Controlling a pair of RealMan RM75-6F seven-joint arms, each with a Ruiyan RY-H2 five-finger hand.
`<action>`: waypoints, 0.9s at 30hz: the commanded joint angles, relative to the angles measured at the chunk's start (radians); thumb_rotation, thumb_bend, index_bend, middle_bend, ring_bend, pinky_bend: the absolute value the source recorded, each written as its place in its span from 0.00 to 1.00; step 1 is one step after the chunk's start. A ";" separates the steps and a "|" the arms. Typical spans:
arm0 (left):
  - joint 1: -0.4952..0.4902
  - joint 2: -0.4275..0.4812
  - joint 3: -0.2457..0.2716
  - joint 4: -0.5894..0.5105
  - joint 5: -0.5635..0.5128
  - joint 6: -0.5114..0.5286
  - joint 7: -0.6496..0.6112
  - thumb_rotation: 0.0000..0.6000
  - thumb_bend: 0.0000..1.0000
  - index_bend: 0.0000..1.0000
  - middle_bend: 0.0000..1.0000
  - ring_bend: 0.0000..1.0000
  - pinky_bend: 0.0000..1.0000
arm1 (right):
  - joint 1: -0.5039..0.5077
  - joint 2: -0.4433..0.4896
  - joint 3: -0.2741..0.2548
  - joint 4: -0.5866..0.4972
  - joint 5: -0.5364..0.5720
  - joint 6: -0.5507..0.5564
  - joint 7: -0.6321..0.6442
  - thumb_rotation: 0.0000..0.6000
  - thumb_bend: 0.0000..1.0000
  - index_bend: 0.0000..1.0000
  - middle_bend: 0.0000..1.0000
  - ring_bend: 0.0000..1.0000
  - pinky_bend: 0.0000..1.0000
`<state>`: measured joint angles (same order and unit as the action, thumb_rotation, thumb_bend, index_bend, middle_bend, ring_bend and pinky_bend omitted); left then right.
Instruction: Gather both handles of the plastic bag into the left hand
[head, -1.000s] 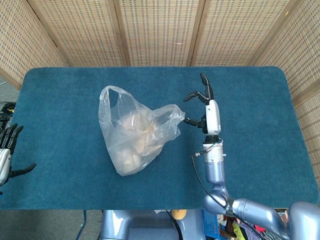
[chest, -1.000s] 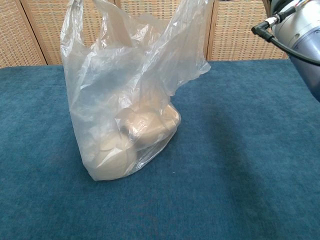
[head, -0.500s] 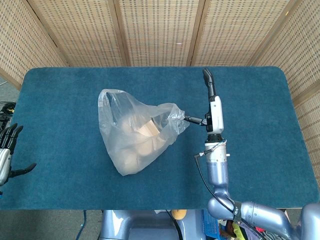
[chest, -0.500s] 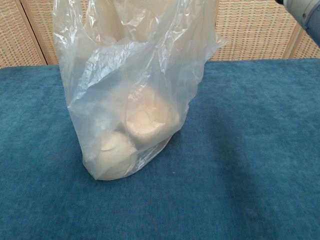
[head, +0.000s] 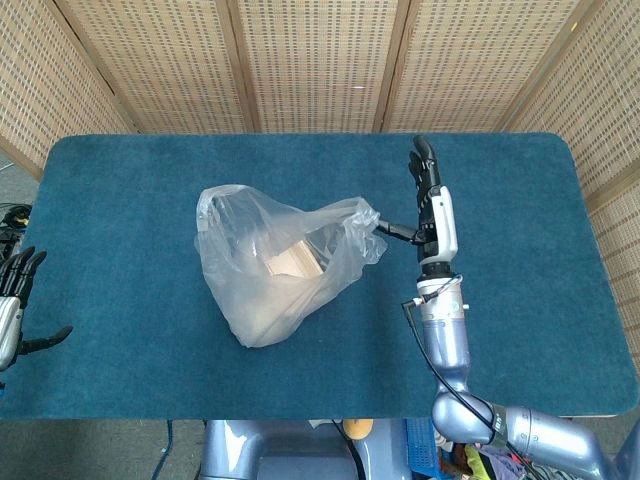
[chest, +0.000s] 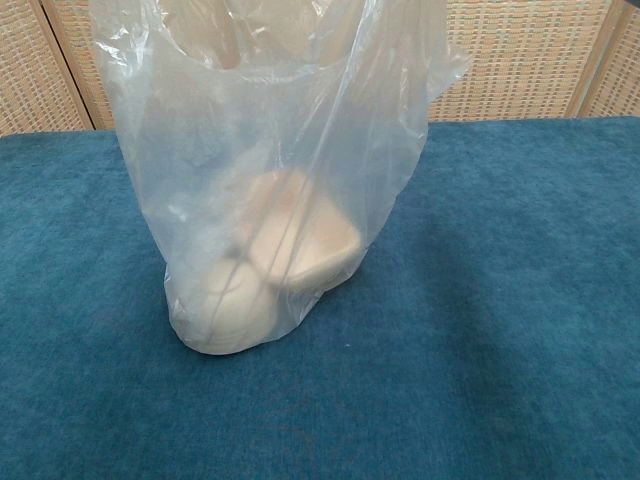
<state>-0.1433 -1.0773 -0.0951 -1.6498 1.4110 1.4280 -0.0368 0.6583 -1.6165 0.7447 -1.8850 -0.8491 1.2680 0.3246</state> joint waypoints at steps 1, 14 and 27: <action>0.000 0.000 0.000 0.000 -0.001 -0.001 0.000 1.00 0.11 0.00 0.00 0.00 0.00 | -0.002 0.004 -0.007 0.008 -0.009 0.003 -0.003 1.00 0.72 0.00 0.00 0.00 0.00; -0.002 -0.002 0.000 -0.002 -0.001 -0.002 0.006 1.00 0.11 0.00 0.00 0.00 0.00 | 0.021 -0.005 -0.166 0.114 -0.223 0.035 -0.120 1.00 0.00 0.00 0.00 0.00 0.00; -0.003 0.000 -0.003 0.003 -0.007 -0.004 -0.001 1.00 0.11 0.00 0.00 0.00 0.00 | 0.095 -0.110 -0.206 0.209 -0.282 0.077 -0.235 1.00 0.00 0.00 0.00 0.00 0.00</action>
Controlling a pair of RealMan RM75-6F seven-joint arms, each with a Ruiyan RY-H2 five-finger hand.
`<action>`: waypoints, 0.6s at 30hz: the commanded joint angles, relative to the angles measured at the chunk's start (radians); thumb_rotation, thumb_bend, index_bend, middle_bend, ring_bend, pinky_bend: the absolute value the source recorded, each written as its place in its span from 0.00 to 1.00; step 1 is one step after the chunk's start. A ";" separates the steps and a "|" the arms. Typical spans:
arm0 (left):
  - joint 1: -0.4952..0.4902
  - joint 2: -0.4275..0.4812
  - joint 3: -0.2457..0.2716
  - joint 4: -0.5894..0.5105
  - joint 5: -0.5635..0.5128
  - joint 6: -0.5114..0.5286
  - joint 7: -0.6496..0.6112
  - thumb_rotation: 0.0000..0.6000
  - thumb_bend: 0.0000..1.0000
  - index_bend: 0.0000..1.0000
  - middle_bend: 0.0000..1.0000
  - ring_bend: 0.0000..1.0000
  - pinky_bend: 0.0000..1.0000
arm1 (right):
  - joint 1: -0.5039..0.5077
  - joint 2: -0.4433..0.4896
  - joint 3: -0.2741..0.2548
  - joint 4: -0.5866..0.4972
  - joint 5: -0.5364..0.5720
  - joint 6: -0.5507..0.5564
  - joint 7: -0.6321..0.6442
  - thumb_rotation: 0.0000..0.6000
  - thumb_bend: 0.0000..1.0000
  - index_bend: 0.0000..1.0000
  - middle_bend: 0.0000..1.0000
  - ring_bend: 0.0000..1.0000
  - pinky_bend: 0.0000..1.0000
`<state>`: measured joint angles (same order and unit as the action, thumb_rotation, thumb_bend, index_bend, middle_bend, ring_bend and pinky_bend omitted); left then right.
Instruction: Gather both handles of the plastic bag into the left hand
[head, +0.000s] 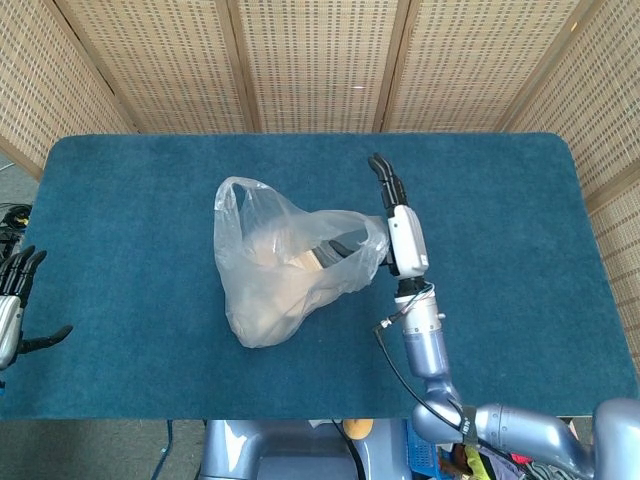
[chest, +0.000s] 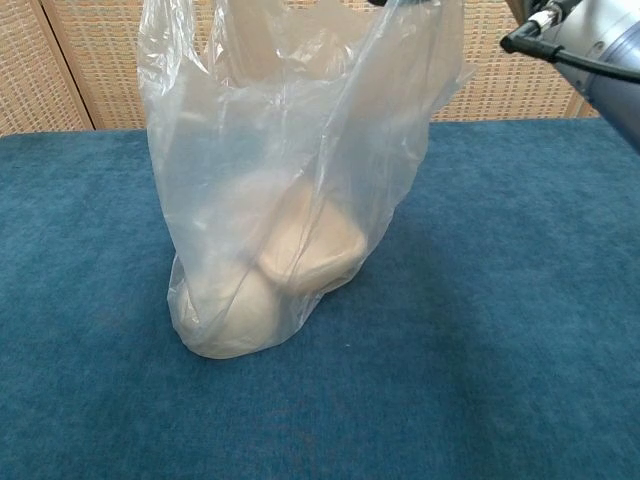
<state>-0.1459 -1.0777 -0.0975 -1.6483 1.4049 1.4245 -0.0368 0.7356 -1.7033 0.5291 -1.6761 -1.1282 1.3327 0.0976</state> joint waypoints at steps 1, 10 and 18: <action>-0.001 0.000 -0.001 0.002 -0.003 -0.003 -0.002 1.00 0.11 0.00 0.00 0.00 0.00 | 0.026 -0.032 0.025 -0.006 0.008 0.015 -0.012 1.00 0.00 0.00 0.00 0.00 0.00; -0.002 0.001 0.000 0.004 -0.001 -0.004 -0.007 1.00 0.11 0.00 0.00 0.00 0.00 | 0.056 -0.062 0.140 -0.057 0.154 0.016 -0.012 1.00 0.00 0.00 0.00 0.00 0.00; -0.003 0.001 -0.001 0.004 -0.002 -0.006 -0.006 1.00 0.11 0.00 0.00 0.00 0.00 | 0.045 -0.055 0.182 -0.096 0.212 0.016 0.023 1.00 0.00 0.00 0.00 0.00 0.00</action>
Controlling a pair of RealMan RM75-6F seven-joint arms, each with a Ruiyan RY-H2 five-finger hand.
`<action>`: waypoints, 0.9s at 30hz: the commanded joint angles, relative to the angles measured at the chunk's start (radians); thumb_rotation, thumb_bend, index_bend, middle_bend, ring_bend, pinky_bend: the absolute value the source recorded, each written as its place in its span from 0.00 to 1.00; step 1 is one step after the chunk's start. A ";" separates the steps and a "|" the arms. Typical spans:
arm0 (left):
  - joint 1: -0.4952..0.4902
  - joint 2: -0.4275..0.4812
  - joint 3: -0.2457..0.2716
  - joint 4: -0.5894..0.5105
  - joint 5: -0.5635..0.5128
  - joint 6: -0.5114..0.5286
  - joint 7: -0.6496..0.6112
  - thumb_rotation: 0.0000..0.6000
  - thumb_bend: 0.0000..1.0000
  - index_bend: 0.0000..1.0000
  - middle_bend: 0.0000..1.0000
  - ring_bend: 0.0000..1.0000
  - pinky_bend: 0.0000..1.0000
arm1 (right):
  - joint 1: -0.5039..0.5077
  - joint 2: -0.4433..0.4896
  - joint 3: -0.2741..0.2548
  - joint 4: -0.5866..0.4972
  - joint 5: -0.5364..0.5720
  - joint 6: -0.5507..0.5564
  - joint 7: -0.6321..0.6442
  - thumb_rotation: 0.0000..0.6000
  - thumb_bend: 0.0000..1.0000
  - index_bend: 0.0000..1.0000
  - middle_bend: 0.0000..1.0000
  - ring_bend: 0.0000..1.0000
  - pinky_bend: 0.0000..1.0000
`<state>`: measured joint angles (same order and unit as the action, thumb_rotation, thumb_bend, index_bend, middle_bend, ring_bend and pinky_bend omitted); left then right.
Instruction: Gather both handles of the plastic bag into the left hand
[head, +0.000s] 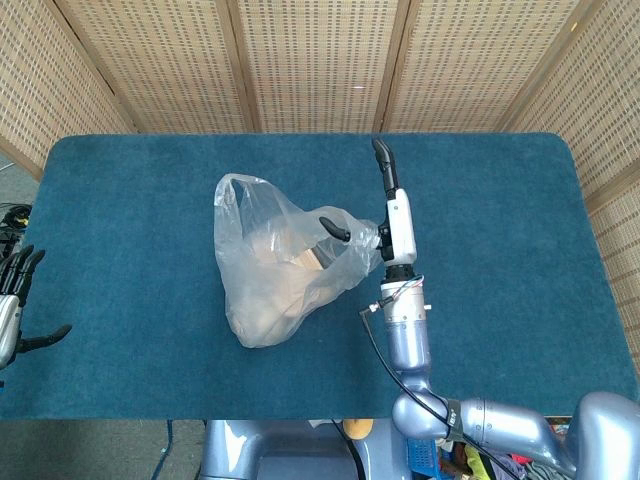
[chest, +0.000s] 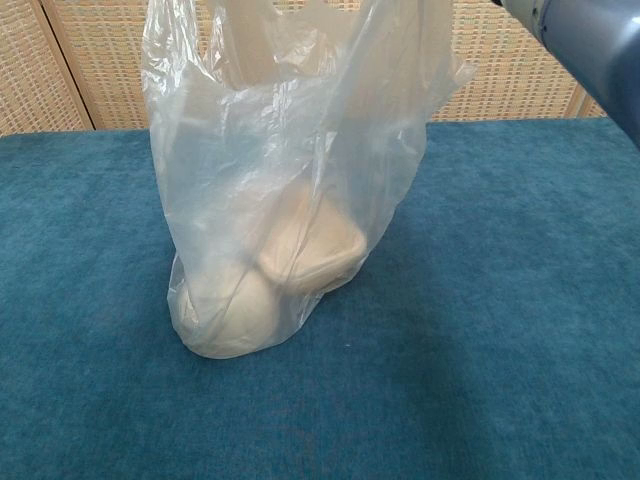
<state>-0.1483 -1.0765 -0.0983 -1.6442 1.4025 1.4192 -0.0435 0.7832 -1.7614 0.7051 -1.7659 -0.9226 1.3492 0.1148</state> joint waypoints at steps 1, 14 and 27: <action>0.000 0.000 0.000 0.000 0.000 -0.001 0.001 1.00 0.11 0.00 0.00 0.00 0.00 | -0.004 0.006 0.010 -0.010 0.012 -0.001 0.009 1.00 0.00 0.00 0.00 0.00 0.00; -0.024 0.015 -0.002 -0.005 0.015 -0.040 -0.061 1.00 0.12 0.00 0.00 0.00 0.00 | -0.034 0.075 -0.020 -0.033 -0.053 -0.012 0.013 1.00 0.00 0.00 0.00 0.00 0.00; -0.251 0.084 0.012 0.095 0.319 -0.187 -0.853 1.00 0.13 0.00 0.00 0.00 0.00 | -0.058 0.130 -0.087 -0.019 -0.122 -0.039 0.026 1.00 0.00 0.00 0.00 0.00 0.00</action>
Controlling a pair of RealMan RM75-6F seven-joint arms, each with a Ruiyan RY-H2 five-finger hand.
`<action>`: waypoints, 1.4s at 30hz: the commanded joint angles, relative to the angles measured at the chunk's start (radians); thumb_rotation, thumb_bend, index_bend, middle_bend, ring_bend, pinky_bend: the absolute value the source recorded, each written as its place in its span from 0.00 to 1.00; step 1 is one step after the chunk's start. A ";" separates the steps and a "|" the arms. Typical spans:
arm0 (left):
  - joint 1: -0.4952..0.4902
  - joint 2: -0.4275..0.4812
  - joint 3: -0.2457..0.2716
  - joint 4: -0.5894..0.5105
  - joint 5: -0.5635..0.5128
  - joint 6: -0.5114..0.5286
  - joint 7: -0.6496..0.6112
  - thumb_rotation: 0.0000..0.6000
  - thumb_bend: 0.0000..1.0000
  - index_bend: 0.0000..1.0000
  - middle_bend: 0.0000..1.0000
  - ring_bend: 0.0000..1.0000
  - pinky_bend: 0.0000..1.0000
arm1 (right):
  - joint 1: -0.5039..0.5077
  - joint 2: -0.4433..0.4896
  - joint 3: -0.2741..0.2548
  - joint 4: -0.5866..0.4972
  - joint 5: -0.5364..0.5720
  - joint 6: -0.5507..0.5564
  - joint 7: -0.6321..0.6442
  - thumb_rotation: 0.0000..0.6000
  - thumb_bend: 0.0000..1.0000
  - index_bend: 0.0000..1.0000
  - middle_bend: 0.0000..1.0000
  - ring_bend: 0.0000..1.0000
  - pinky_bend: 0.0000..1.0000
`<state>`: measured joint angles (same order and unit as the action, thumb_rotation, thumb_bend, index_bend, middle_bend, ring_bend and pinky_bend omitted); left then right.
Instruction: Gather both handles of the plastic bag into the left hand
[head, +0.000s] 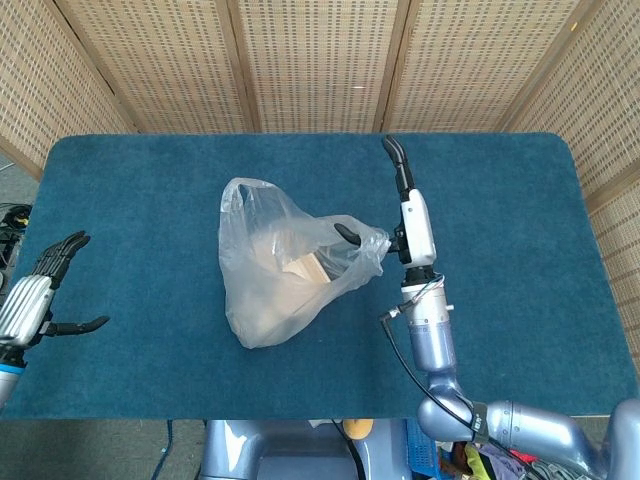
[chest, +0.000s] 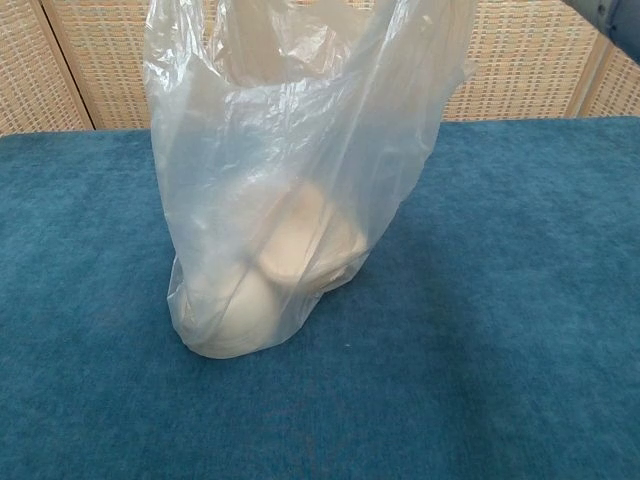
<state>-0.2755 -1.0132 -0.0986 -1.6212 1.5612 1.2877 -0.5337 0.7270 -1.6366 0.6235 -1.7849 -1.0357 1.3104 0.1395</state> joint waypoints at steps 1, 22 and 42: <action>-0.166 0.020 0.018 0.088 0.192 -0.077 -0.476 1.00 0.13 0.00 0.00 0.00 0.00 | -0.002 0.012 -0.009 0.001 -0.019 -0.001 -0.002 1.00 0.00 0.00 0.00 0.00 0.00; -0.485 -0.133 0.091 0.394 0.234 -0.106 -1.586 1.00 0.12 0.00 0.00 0.00 0.11 | -0.006 0.049 -0.026 -0.029 -0.046 0.004 0.010 1.00 0.00 0.00 0.00 0.00 0.00; -0.626 -0.197 0.128 0.371 0.198 -0.155 -1.790 1.00 0.11 0.00 0.00 0.00 0.10 | -0.002 0.068 -0.034 -0.048 -0.050 0.010 -0.001 1.00 0.00 0.00 0.00 0.00 0.00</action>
<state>-0.9004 -1.2092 0.0277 -1.2491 1.7595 1.1316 -2.3229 0.7247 -1.5685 0.5893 -1.8329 -1.0860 1.3201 0.1381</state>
